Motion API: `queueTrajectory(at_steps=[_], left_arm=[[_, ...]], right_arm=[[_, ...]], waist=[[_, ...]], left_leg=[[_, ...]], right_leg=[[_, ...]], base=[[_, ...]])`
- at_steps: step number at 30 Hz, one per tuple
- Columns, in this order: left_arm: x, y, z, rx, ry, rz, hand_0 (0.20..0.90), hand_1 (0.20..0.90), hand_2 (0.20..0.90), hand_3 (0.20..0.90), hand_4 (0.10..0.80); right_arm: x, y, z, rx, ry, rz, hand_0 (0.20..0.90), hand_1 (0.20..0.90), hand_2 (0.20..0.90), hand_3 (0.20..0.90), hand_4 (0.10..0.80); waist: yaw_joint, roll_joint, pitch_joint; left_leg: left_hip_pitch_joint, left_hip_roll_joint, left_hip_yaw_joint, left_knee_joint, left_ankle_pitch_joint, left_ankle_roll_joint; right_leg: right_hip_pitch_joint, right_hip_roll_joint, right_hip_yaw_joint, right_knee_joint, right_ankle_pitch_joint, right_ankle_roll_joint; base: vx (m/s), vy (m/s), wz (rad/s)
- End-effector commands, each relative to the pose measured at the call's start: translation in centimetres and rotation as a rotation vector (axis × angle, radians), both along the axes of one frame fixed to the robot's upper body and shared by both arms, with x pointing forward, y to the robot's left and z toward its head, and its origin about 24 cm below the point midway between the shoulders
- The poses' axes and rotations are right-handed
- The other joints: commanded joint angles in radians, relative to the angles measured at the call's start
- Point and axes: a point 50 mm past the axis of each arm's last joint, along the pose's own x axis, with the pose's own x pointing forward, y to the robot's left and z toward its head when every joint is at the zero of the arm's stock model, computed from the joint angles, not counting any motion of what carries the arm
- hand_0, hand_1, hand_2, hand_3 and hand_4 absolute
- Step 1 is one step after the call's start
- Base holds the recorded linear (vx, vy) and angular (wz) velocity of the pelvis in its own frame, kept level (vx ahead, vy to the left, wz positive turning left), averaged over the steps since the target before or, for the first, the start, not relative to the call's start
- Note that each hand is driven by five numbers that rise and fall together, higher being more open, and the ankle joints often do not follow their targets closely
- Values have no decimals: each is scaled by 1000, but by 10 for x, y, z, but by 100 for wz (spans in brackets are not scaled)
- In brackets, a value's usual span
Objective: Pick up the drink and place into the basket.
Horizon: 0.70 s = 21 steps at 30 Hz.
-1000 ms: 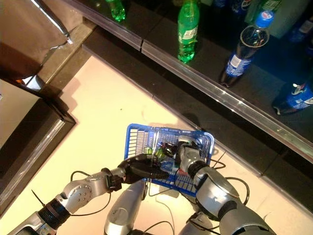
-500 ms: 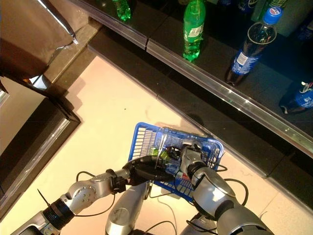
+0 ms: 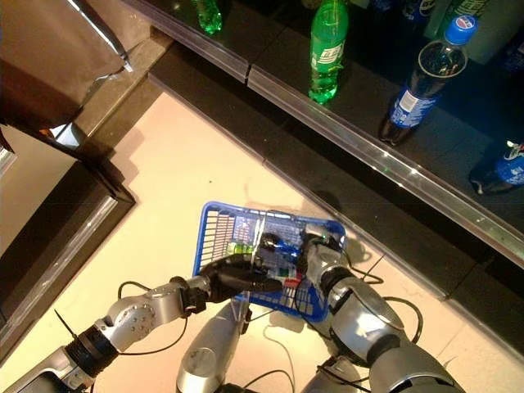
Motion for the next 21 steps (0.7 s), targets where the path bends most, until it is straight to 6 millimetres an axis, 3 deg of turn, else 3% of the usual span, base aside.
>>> queueTrajectory(at_steps=[1, 4, 5, 7, 8, 15, 21], left_arm=[[1, -33, 125, -495, -429, -88, 300, 300, 300, 200, 100], [3, -9, 113, -433, -434, 54, 300, 300, 300, 200, 100], [2, 5, 104, -422, -399, 124, 300, 300, 300, 200, 100], [1, 14, 97, -405, -376, 169, 300, 300, 300, 200, 100], [-3, 27, 83, -390, -325, 238, 300, 300, 300, 200, 100], [-17, 59, 38, -251, -227, 404, 300, 300, 300, 200, 100], [-31, 78, -4, -52, -88, 528, 300, 300, 300, 200, 100]], right_arm=[[16, 28, 42, 37, -212, 86, 900, 900, 900, 900, 800], [-3, 37, 39, 99, -244, 124, 900, 900, 900, 900, 800], [-16, 36, 30, 133, -250, 133, 900, 900, 900, 900, 800], [-25, 34, 24, 152, -246, 140, 900, 900, 900, 900, 800], [-41, 31, 14, 188, -244, 147, 900, 900, 900, 900, 800], [-84, 18, -12, 317, -168, 171, 900, 900, 900, 900, 800], [-109, 22, -15, 534, -214, 158, 900, 900, 900, 900, 800]], waist=[[-1, -58, -101], [-26, -82, -114], [-37, -91, -123], [-44, -96, -131], [-55, -105, -146], [-72, -128, -220], [-79, -135, -289]], left_leg=[[83, 24, 78, -103, 36, 78], [108, 44, 93, -124, 40, 73], [123, 54, 97, -135, 41, 72], [133, 60, 100, -143, 42, 70], [150, 70, 104, -156, 46, 66], [208, 108, 119, -186, 56, 46], [252, 137, 131, -207, 66, 26]], right_leg=[[-55, 51, 35, -63, 161, -117], [-43, 65, 48, -77, 158, -116], [-34, 72, 54, -85, 155, -116], [-27, 77, 57, -90, 153, -116], [-15, 84, 62, -99, 151, -115], [47, 101, 64, -138, 146, -113], [103, 112, 57, -169, 140, -111]], base=[[14, -42, -5], [21, -34, -6], [40, -26, -4], [42, -29, -7], [48, -32, -12], [72, -34, -11], [79, -28, -11]])
